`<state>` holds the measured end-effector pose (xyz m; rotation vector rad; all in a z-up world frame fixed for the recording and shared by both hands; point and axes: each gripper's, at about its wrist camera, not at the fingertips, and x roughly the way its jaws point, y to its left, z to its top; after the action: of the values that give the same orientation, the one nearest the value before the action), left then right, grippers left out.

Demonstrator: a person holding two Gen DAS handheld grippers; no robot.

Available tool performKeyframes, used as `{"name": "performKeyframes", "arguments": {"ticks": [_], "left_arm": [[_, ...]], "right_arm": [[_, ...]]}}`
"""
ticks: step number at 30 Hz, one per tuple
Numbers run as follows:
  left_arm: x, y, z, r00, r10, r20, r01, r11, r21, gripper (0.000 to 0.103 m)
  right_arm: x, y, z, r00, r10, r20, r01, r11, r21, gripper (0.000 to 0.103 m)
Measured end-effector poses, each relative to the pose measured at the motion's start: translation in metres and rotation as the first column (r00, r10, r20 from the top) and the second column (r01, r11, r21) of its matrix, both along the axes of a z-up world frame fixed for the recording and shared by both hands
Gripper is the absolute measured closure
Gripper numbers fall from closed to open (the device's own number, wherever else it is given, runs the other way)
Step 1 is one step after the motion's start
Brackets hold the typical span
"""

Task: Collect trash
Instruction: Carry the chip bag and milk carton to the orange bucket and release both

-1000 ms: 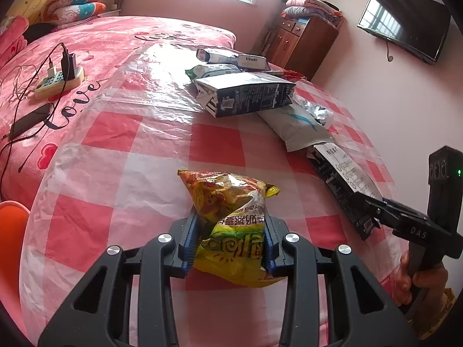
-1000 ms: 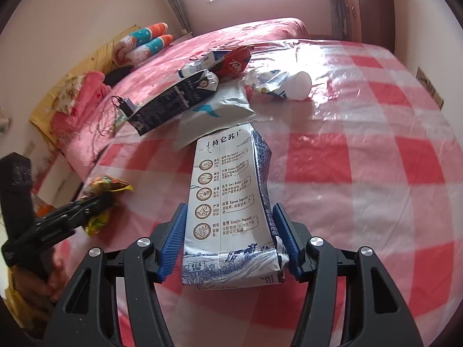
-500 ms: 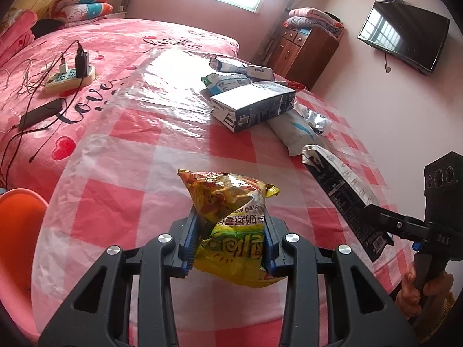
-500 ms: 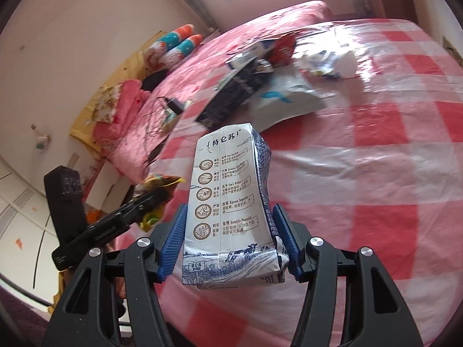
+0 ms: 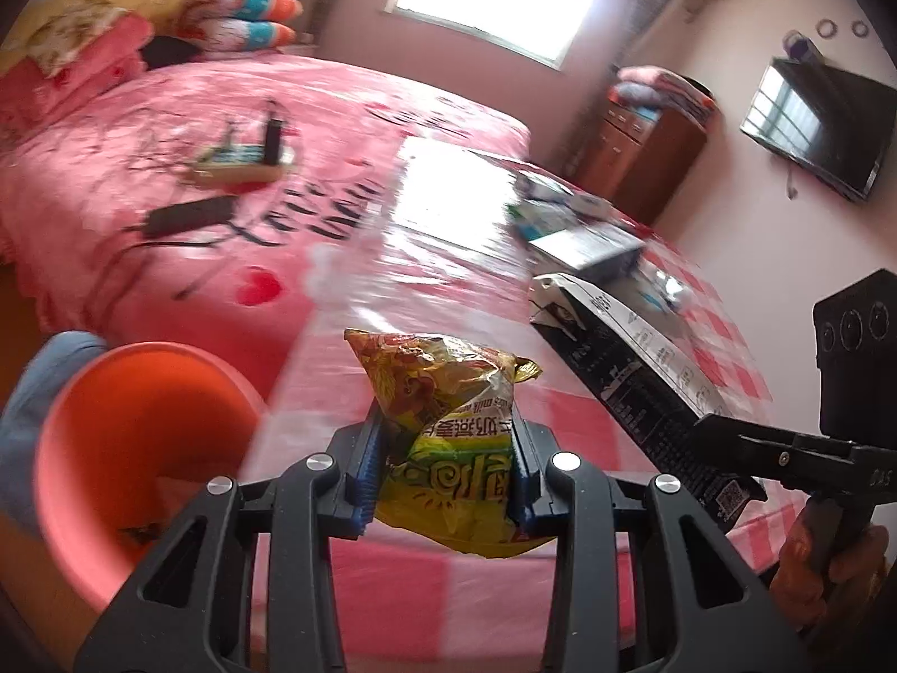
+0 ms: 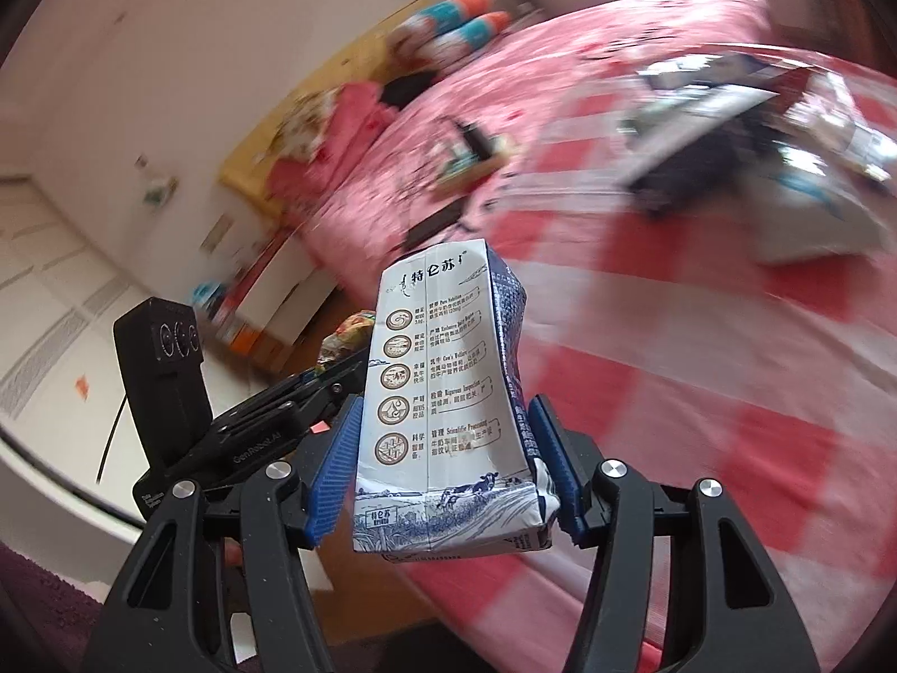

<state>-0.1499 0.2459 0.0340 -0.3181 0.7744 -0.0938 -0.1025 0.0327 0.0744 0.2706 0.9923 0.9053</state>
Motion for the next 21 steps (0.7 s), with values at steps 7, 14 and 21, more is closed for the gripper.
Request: {"name": "performKeyframes", "arguments": {"ticks": [7,14,21], "left_arm": [[-0.03,0.063,-0.001,0.986,0.166,-0.006,-0.166,0.986,0.031,0.065],[-0.046,0.114,-0.028,0.947,0.312,-0.072,-0.31,0.95,0.037,0.064],[-0.046,0.141,-0.061,0.892,0.424,-0.154,-0.415,0.906,0.087,0.041]], "right_arm": [[-0.003,0.084,0.007,0.983,0.184,0.029,-0.183,0.983,-0.011,0.043],[0.002,0.153,0.001,0.952,0.305,0.038,-0.304,0.952,-0.024,0.043],[0.015,0.187,-0.025,0.95,0.31,0.029,-0.308,0.949,-0.059,0.029]]}}
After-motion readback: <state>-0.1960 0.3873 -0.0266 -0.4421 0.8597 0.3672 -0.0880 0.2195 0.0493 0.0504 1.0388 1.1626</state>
